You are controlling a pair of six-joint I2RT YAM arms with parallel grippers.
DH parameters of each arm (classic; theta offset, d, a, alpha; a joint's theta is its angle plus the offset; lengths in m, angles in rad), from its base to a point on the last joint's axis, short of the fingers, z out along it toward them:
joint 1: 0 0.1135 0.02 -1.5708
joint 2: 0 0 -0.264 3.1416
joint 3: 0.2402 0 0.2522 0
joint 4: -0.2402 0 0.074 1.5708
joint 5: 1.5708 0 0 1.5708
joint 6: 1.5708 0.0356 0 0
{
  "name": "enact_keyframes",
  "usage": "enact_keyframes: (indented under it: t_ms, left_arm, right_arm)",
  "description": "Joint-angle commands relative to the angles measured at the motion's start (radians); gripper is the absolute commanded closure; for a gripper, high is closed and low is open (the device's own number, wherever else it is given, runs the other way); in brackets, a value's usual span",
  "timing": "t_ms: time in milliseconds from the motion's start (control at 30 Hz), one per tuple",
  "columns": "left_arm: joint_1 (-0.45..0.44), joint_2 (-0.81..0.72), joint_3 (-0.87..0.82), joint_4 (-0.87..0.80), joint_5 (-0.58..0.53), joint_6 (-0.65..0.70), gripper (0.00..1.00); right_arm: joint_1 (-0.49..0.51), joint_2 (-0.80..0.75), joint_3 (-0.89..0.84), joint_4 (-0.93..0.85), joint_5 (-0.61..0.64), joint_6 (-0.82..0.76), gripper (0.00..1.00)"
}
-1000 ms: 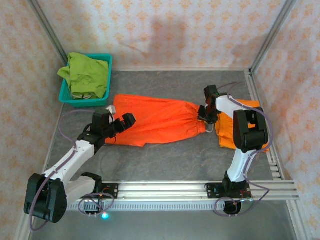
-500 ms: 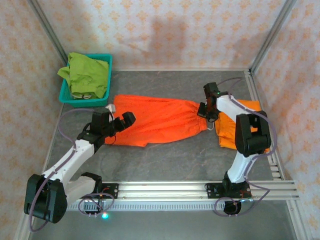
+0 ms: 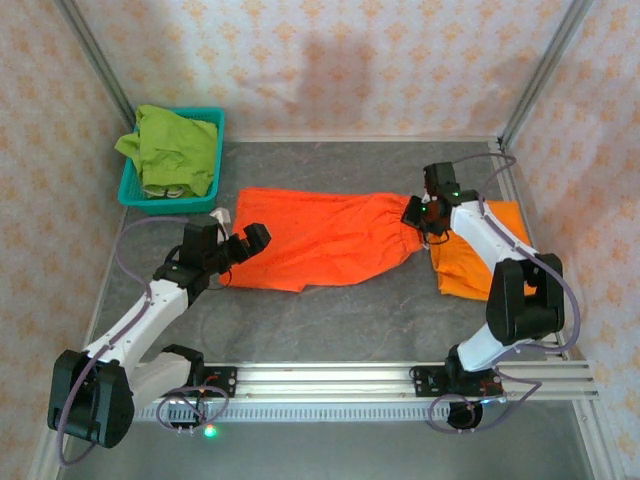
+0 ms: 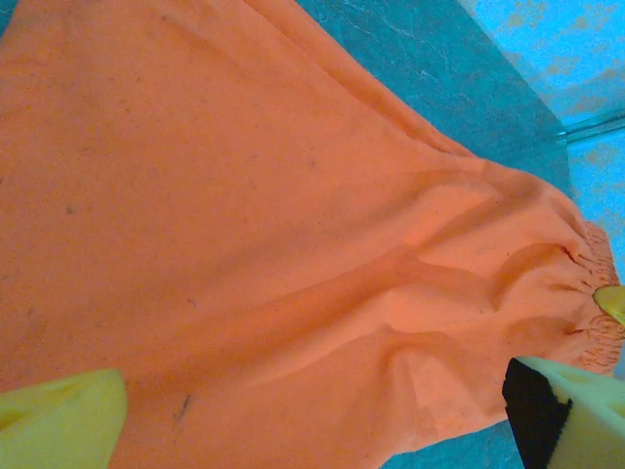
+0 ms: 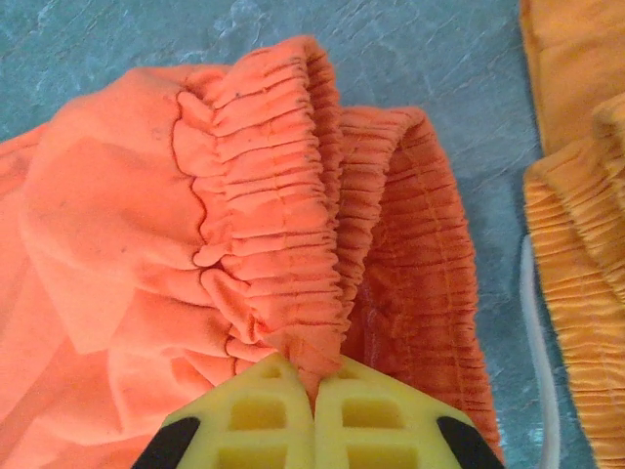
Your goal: Fold and stack the shorts
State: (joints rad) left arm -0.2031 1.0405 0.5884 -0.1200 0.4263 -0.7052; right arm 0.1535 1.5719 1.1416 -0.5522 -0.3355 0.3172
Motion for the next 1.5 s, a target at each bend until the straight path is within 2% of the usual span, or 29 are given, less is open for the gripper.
enact_keyframes:
  t_ms: [0, 267, 667, 767, 867, 1167, 1233, 1467]
  left_arm:
    - [-0.006, -0.016, 0.014, -0.009, -0.026, 0.023, 0.00]
    - [-0.006, -0.011, 0.035, -0.024, -0.035, 0.044, 0.00]
    - [-0.006, 0.036, 0.136, -0.117, -0.080, 0.084, 0.00]
    - [-0.006, 0.044, 0.147, -0.134, -0.094, 0.088, 0.03]
    - [-0.006, 0.054, 0.158, -0.148, -0.098, 0.093, 0.11]
    - [-0.010, 0.109, 0.182, -0.118, -0.072, 0.080, 0.44]
    - [-0.017, 0.142, 0.205, -0.113, -0.070, 0.080, 0.54]
    - [-0.056, 0.308, 0.296, -0.082, -0.089, 0.091, 0.81]
  right_arm:
    - [-0.014, 0.013, -0.010, 0.046, -0.105, 0.017, 1.00]
    - [-0.015, 0.029, 0.072, -0.038, -0.096, -0.004, 1.00]
    - [0.032, -0.026, 0.285, -0.296, 0.100, -0.128, 1.00]
    - [0.053, -0.033, 0.346, -0.353, 0.144, -0.158, 1.00]
    - [0.069, -0.034, 0.403, -0.404, 0.189, -0.192, 1.00]
    - [0.109, 0.000, 0.557, -0.516, 0.302, -0.282, 1.00]
    - [0.114, 0.013, 0.587, -0.531, 0.309, -0.288, 1.00]
    - [0.132, 0.045, 0.648, -0.546, 0.320, -0.305, 1.00]
